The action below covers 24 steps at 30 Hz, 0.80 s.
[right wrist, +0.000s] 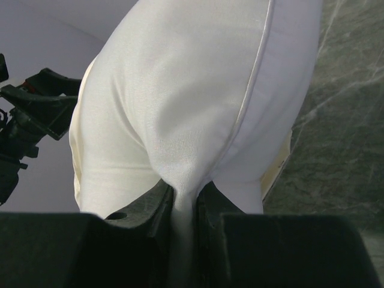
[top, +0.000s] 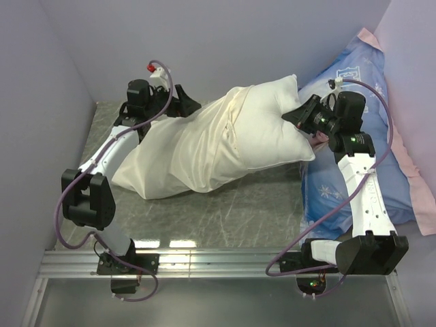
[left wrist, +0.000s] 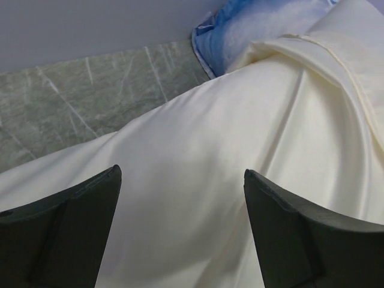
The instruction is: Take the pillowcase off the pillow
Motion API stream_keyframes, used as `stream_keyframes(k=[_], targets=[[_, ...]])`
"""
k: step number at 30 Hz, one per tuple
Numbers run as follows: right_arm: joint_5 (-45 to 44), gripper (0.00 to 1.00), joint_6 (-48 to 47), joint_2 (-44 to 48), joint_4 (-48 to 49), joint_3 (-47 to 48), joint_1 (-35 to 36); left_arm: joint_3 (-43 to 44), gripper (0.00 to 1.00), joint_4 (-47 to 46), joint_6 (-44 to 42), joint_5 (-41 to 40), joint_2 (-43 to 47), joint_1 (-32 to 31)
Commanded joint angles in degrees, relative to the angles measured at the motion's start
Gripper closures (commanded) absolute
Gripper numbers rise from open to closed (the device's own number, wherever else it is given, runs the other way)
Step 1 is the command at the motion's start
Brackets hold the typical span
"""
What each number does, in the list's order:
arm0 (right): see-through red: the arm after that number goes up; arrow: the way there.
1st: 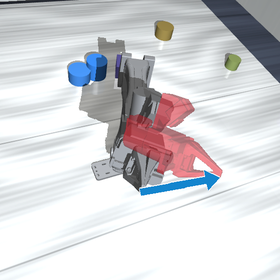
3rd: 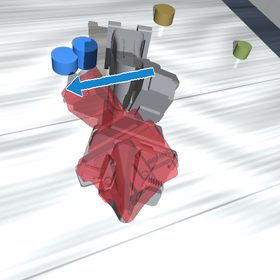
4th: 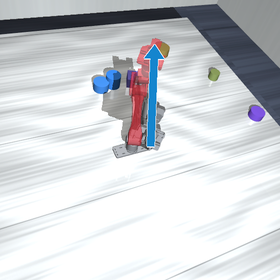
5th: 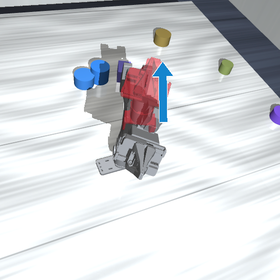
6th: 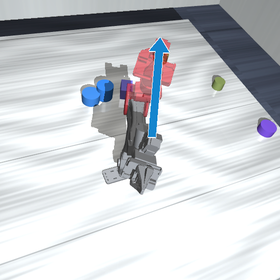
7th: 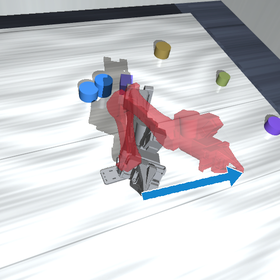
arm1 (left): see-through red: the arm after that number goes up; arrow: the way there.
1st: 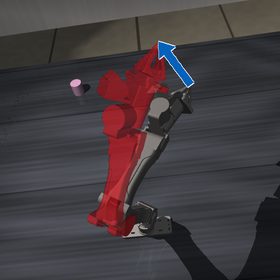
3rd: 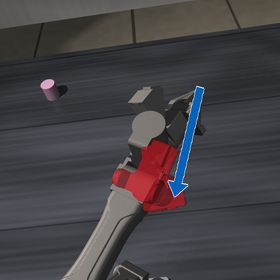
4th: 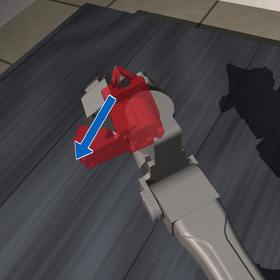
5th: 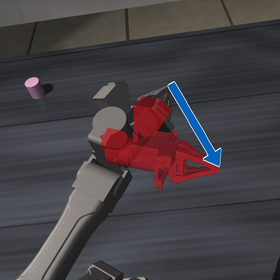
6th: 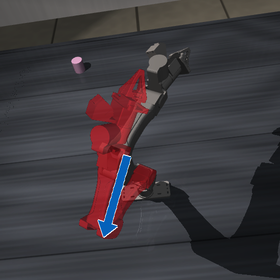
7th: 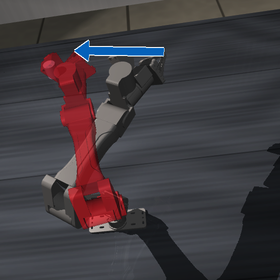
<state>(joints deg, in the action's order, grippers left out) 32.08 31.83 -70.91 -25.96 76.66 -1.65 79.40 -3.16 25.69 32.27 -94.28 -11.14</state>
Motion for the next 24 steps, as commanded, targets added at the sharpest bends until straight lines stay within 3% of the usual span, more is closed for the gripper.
stream_keyframes(k=[1,6,9,12,15,16,17,24], targets=[[-0.3,1.0,-1.2,0.9,2.8,3.3,1.1,5.0,0.12,2.6,-5.9,4.2,-1.4,-1.4],[-0.7,1.0,-1.1,1.3,2.7,3.7,1.3,6.1,0.13,2.9,-6.9,3.9,-3.3,-3.4],[-1.0,1.0,-0.9,1.6,2.4,4.2,1.4,8.1,0.21,4.5,-7.3,1.3,-4.9,-4.4],[-1.8,1.0,-1.0,1.8,1.8,5.1,3.0,9.2,0.4,4.1,-6.4,0.9,-5.7,-5.1],[-2.1,1.0,-0.9,1.9,1.3,5.9,3.2,8.8,0.67,3.6,-5.5,1.2,-5.7,-5.5],[-2.4,1.0,-0.8,1.9,1.2,6.1,3.2,8.7,0.88,2.7,-5.1,0.7,-5.6,-5.5],[-2.5,1.0,-0.7,2.3,1.0,6.4,3.1,8.5,0.98,1.9,-4.6,0.5,-5.4,-5.5],[-5.2,1.0,-0.1,3.8,-0.2,8.8,3.1,7.3,1.0,4.8,-2.1,-14.2,-4.0,-4.7]])
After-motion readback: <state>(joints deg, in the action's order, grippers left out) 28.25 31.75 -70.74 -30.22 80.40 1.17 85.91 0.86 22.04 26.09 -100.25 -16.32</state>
